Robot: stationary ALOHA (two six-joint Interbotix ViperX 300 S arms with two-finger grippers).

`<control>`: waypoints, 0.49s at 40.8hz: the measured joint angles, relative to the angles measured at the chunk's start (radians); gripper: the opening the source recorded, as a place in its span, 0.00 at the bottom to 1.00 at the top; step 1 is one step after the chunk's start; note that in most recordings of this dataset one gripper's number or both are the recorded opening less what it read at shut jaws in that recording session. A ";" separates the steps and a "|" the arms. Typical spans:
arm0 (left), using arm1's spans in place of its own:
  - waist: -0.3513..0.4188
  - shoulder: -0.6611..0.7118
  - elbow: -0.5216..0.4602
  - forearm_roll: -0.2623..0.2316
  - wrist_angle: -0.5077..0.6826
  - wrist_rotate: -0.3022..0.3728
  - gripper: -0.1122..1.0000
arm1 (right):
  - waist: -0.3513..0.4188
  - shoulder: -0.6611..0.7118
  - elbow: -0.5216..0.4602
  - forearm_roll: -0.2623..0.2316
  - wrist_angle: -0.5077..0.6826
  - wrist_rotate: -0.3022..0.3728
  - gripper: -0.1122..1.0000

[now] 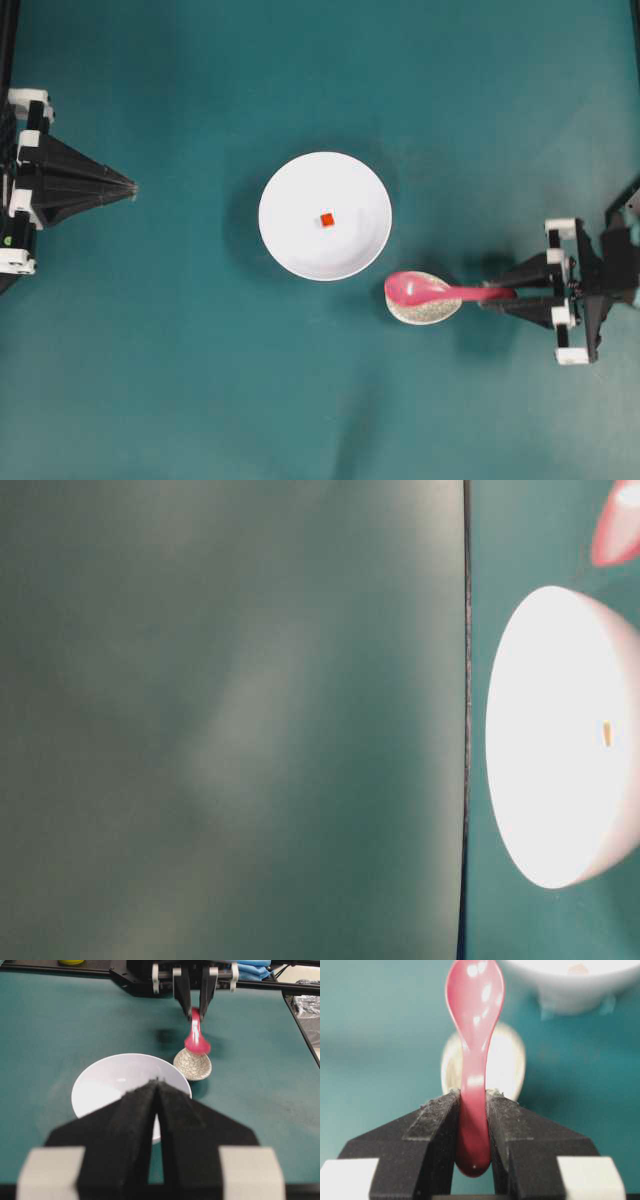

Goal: Grip the spoon and scoop the red block from the bowl with right arm.
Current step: 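Lift the pink spoon out of the rest and raise it over the bowl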

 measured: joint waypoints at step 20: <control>0.000 0.000 0.000 0.000 0.002 -0.044 0.10 | -0.518 -0.523 -0.336 0.002 0.997 -0.526 0.32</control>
